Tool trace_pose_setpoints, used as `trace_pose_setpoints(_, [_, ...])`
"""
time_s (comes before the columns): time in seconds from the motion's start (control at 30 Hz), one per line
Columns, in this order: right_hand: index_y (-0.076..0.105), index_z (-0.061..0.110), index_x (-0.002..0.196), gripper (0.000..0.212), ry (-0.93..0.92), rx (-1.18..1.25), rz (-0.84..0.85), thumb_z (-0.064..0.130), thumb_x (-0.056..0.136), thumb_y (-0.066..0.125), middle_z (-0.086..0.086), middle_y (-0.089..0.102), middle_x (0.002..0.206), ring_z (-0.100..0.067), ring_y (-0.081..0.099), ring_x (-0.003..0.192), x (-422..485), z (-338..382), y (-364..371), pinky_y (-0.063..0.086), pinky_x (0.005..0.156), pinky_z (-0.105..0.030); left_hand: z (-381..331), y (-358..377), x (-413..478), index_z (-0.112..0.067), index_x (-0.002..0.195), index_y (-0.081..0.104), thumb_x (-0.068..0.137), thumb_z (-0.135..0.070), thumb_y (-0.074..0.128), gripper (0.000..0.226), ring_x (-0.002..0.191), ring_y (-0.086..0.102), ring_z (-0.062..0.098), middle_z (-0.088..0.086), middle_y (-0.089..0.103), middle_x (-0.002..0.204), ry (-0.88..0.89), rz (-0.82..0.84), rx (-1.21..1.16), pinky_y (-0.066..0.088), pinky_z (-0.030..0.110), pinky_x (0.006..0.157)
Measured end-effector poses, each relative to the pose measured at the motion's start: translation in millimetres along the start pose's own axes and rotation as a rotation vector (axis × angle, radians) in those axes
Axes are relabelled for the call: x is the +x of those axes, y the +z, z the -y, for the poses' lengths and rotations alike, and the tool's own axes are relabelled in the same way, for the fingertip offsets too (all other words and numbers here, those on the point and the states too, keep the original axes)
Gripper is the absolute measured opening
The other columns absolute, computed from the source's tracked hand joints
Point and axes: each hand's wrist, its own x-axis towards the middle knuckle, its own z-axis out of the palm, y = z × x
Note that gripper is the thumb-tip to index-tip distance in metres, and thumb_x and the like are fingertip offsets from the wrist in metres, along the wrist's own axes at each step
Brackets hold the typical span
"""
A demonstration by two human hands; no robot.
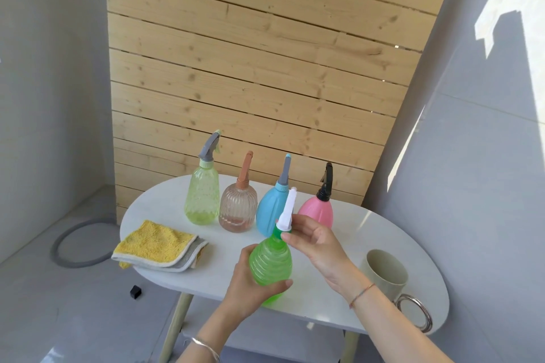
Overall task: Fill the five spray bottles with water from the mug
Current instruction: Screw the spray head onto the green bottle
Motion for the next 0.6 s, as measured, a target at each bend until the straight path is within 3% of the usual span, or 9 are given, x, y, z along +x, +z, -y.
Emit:
trace_pose_setpoints(0.1, [0.065, 0.012, 0.107, 0.043, -0.018, -0.067, 0.007, 0.018, 0.066, 0.078, -0.006, 0.071, 0.108, -0.015, 0.066, 0.104, 0.7, -6.3, -1.9, 0.049, 0.095, -0.026, -2.1, 4.0, 1.5, -0.028, 0.117, 0.047, 0.042, -0.047, 0.089, 0.088, 0.094, 0.063, -0.006, -0.005, 0.065, 0.112, -0.002, 0.006, -0.01, 0.05, 0.012, 0.076])
trace_pose_setpoints(0.17, [0.066, 0.012, 0.106, 0.045, -0.024, -0.089, 0.007, 0.02, 0.064, 0.079, -0.004, 0.072, 0.107, -0.014, 0.065, 0.106, 2.2, -8.9, -4.3, 0.048, 0.097, -0.026, -1.6, 6.2, 3.5, -0.028, 0.117, 0.048, 0.04, -0.051, 0.087, 0.089, 0.095, 0.063, -0.005, -0.006, 0.065, 0.112, -0.001, 0.001, -0.012, 0.051, 0.014, 0.079])
trace_pose_setpoints(0.27, [0.068, 0.013, 0.102, 0.042, -0.06, -0.126, -0.017, 0.017, 0.063, 0.081, -0.002, 0.074, 0.103, -0.014, 0.066, 0.104, 4.8, -11.1, -8.4, 0.048, 0.093, -0.023, -1.0, 7.9, 6.2, -0.029, 0.117, 0.049, 0.041, -0.051, 0.088, 0.088, 0.094, 0.063, -0.006, -0.009, 0.066, 0.11, 0.008, -0.007, -0.005, 0.05, 0.013, 0.078])
trace_pose_setpoints(0.43, [0.068, 0.014, 0.096, 0.034, -0.128, -0.085, -0.142, -0.003, 0.068, 0.08, 0.005, 0.076, 0.092, -0.008, 0.069, 0.095, 4.5, -20.4, -2.8, 0.05, 0.086, -0.018, 0.1, 13.0, 10.4, -0.03, 0.111, 0.052, 0.043, -0.044, 0.091, 0.08, 0.09, 0.065, -0.004, -0.009, 0.068, 0.105, 0.01, -0.044, -0.008, 0.051, 0.015, 0.076])
trace_pose_setpoints(0.53, [0.069, 0.01, 0.099, 0.035, -0.17, -0.006, -0.238, -0.004, 0.069, 0.079, 0.002, 0.075, 0.097, -0.01, 0.068, 0.098, 1.5, -29.5, 7.3, 0.049, 0.085, -0.015, 1.0, 15.3, 11.2, -0.03, 0.11, 0.052, 0.039, -0.049, 0.089, 0.083, 0.091, 0.066, -0.002, -0.009, 0.069, 0.103, 0.009, -0.065, -0.007, 0.051, 0.015, 0.076])
trace_pose_setpoints(0.6, [0.07, 0.009, 0.102, 0.034, -0.185, 0.007, -0.298, -0.002, 0.071, 0.079, 0.004, 0.074, 0.1, -0.005, 0.067, 0.099, 0.6, -33.9, 15.5, 0.047, 0.084, -0.012, 2.2, 16.3, 11.4, -0.028, 0.112, 0.053, 0.042, -0.042, 0.092, 0.081, 0.09, 0.067, -0.001, -0.008, 0.07, 0.103, 0.008, -0.069, -0.002, 0.052, 0.015, 0.074])
